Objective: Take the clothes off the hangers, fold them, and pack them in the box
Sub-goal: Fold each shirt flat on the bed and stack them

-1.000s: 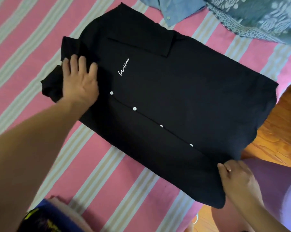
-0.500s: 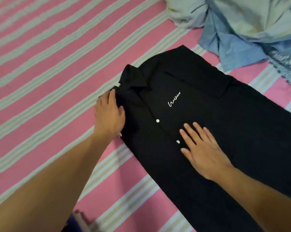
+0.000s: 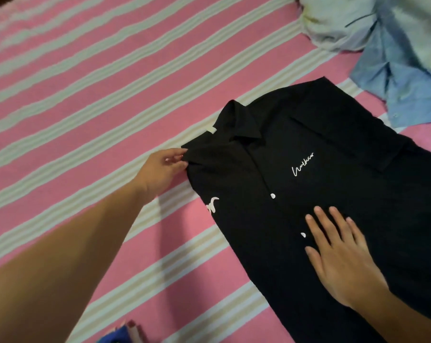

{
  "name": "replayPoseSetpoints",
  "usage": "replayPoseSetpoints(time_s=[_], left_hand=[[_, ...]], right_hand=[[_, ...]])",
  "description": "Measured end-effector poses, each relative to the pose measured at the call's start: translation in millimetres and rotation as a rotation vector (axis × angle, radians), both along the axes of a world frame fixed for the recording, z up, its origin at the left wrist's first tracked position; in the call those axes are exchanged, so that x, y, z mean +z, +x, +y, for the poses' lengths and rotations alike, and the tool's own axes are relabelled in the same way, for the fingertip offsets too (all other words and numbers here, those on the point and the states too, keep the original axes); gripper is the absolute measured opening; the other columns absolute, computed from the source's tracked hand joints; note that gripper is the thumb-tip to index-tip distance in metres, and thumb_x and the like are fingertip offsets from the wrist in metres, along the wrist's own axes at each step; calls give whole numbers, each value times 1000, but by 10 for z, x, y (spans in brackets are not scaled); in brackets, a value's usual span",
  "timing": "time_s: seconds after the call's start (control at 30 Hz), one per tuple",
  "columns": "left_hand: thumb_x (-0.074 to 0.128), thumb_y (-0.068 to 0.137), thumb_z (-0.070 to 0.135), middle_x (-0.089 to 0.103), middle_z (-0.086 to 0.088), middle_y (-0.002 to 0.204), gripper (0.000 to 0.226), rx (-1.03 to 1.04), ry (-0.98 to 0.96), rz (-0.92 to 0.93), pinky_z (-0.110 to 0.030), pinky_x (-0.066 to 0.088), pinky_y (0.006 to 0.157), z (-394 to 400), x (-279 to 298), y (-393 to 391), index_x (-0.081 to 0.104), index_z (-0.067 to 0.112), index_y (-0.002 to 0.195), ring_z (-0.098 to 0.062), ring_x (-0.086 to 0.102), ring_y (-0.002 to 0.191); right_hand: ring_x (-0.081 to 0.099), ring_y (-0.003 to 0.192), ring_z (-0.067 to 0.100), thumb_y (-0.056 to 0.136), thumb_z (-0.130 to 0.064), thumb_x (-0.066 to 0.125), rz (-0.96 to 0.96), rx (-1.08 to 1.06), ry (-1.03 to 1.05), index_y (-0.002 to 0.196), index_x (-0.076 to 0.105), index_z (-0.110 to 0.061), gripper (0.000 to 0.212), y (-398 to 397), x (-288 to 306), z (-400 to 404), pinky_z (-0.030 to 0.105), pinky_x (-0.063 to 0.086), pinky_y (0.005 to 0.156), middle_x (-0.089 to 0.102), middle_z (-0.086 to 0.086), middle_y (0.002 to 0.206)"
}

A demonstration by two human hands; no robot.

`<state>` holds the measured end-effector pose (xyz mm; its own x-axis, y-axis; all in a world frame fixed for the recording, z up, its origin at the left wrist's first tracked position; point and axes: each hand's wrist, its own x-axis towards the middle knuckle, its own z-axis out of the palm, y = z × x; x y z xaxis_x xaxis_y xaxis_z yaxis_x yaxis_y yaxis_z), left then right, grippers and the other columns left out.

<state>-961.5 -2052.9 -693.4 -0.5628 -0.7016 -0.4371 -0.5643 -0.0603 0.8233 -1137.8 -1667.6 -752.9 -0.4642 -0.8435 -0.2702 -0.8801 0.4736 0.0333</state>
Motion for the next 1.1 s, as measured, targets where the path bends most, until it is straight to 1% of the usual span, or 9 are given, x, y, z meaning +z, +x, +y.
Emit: replayPoseSetpoints(time_s=[0.13,0.23,0.43,0.6,0.7,0.77,0.87,1.0,1.1], left_hand=[[43,83,-6,59,-8,72,24,152,237,39,-24,49,56,-154,136,-157,62,7,75,-15,59,56],[46,59,8,51,-5,71,15,64,228,-58,-29,34,61,-352,233,-131,60,12,66,-17,46,62],[49,104,27,76,-10,110,28,-339,367,-442,-39,52,98,-489,382,-125,67,8,113,-29,72,102],[62,100,27,67,-11,97,21,-195,-250,-499,-35,49,78,-489,198,-179,69,7,93,-28,61,87],[50,101,43,58,-10,119,33,-241,-801,-452,-42,46,88,-264,95,-264,66,15,110,-30,55,105],[37,99,58,62,-8,113,51,-440,-907,-354,-45,44,92,-60,84,-449,67,19,114,-32,55,107],[38,98,64,64,-3,120,56,-670,-853,-458,-50,38,101,186,2,-767,57,24,132,-30,55,115],[59,100,44,61,3,109,39,-578,-603,-375,-40,43,100,310,-21,-925,49,23,130,-23,62,102],[65,98,30,60,8,119,38,-560,-416,-242,-29,44,97,254,55,-845,51,28,134,-17,59,113]], right_hand=[[22,151,35,98,-48,27,8,6,-37,152,36,-11,66,12,-18,-1,55,23,120,27,13,162],[22,151,36,99,-47,28,0,11,-64,152,35,-9,66,18,-33,11,56,24,120,27,14,162],[21,151,37,99,-46,28,-8,16,-67,152,36,-8,66,16,-25,17,56,24,120,27,15,162],[20,152,36,99,-47,27,-18,12,-51,153,35,-9,66,4,-12,8,56,24,120,27,14,163],[18,153,35,100,-48,26,-21,14,-33,154,33,-10,66,-1,-22,17,55,23,121,24,13,164],[16,153,34,100,-48,26,-24,11,-23,154,31,-11,66,-5,-29,20,55,22,121,23,13,164],[15,153,34,100,-48,27,-32,14,-17,155,30,-12,66,-14,-29,12,54,22,121,22,12,165],[14,154,33,101,-49,27,-52,7,11,156,27,-14,65,-23,-7,12,53,20,122,20,11,165],[8,155,29,102,-53,19,-101,-13,31,157,21,-18,65,-52,14,-6,51,17,123,17,7,167]])
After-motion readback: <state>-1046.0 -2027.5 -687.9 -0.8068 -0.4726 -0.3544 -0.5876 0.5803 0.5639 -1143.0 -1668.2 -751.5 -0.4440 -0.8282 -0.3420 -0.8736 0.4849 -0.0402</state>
